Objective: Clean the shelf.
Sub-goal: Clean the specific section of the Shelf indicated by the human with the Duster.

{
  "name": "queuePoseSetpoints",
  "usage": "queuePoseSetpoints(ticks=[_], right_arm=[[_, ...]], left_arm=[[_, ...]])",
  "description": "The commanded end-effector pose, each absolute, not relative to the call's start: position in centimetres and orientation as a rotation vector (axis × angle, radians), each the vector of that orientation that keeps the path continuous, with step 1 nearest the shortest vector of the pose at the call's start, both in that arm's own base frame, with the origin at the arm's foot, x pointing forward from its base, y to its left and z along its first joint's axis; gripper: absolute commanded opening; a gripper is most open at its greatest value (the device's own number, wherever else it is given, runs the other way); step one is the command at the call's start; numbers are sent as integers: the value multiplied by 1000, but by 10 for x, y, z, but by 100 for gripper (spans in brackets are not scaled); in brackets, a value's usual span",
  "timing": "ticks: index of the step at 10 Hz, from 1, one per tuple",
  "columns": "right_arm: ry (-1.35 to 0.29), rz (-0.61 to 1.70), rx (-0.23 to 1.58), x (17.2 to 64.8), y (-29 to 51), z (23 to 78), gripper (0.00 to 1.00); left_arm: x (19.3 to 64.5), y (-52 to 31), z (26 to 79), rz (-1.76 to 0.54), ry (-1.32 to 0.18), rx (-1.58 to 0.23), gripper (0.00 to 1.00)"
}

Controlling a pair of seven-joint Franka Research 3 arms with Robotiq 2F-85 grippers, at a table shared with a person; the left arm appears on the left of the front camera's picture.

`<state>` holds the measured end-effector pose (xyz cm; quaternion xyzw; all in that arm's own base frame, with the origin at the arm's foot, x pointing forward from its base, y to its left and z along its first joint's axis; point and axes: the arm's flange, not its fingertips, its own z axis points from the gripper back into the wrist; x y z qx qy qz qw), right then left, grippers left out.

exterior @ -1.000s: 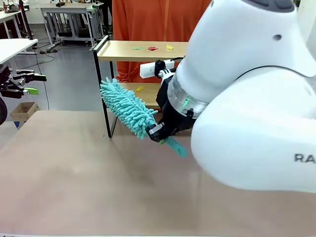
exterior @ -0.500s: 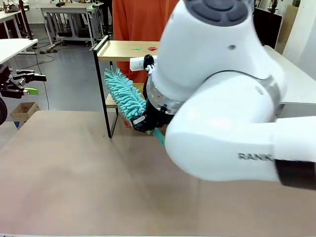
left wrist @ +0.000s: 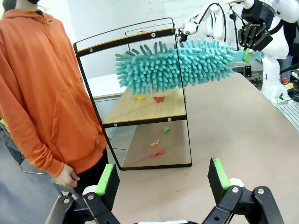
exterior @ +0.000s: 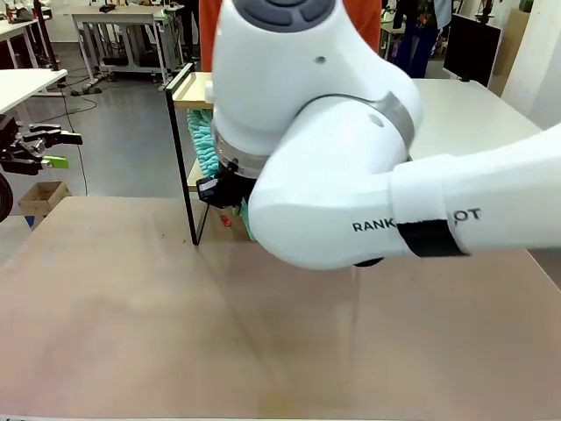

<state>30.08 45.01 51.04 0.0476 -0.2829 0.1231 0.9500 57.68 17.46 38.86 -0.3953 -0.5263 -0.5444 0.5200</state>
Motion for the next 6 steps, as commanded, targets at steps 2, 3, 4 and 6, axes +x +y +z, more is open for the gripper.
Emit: queuePoseSetpoints(ticks=[2, 3, 4, 6], right_arm=[[-579, 153, 49, 329, 503, 512, 13], [-580, 143, 55, 335, 510, 513, 13], [-587, 126, 45, 342, 517, 514, 13], [-559, 102, 65, 359, 528, 514, 13]], left_arm=[[574, 175, 392, -1307, -1268, -948, 100], [574, 175, 392, -1307, -1268, -948, 100], [574, 175, 392, -1307, -1268, -948, 100], [574, 175, 392, -1307, -1268, -948, 100]])
